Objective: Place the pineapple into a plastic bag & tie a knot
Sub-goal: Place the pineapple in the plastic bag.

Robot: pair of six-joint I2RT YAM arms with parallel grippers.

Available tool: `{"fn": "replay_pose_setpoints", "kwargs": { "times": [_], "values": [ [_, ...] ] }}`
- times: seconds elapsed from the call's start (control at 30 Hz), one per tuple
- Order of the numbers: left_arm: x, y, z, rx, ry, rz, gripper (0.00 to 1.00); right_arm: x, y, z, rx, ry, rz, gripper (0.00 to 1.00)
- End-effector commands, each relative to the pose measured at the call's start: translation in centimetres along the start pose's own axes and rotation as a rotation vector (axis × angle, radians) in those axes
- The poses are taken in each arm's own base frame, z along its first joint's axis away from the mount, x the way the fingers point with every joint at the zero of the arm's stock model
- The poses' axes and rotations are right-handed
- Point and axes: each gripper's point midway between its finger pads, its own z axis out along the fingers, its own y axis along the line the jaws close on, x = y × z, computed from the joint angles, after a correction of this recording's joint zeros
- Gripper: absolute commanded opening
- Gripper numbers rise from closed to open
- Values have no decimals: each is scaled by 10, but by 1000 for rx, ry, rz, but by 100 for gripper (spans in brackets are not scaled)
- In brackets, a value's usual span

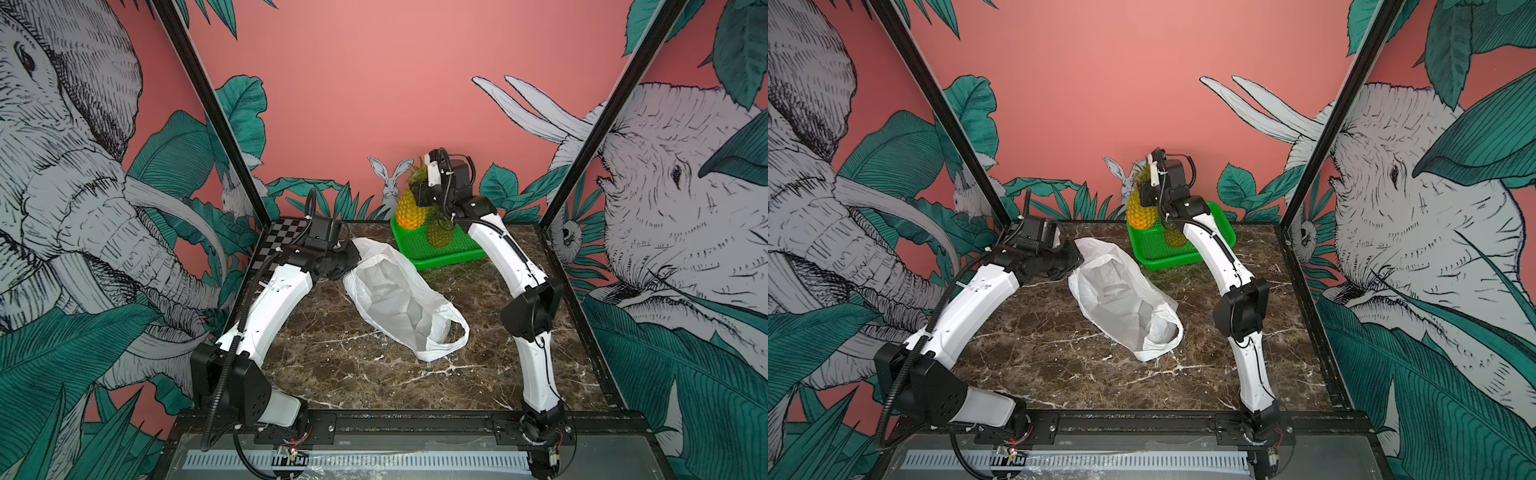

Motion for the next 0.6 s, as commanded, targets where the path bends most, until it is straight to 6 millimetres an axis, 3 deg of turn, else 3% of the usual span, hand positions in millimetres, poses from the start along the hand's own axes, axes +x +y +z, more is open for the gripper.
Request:
{"fn": "replay_pose_setpoints", "kwargs": {
  "times": [0.0, 0.1, 0.2, 0.3, 0.43, 0.53, 0.57],
  "values": [
    [-3, -7, -10, 35, -24, -8, 0, -61, 30, -53, -46, -164, -75, 0],
    [-5, -10, -11, 40, -28, -4, 0, -75, 57, -93, -102, -188, -86, 0],
    [-5, -12, -10, 46, -27, -2, 0, -74, 93, -130, -194, -178, -77, 0],
    [-6, -14, -8, 54, -22, -4, 0, -54, 131, -159, -281, -128, -75, 0],
    [-7, -19, -6, 66, -14, 1, 0, -11, 172, -183, -368, -23, -48, 0],
    [-8, -23, -9, 76, -11, 9, 0, 32, 188, -178, -384, 76, -21, 0],
    [-8, -24, -10, 81, -11, 11, 0, 35, 188, -185, -381, 75, 0, 0]
  ]
}}
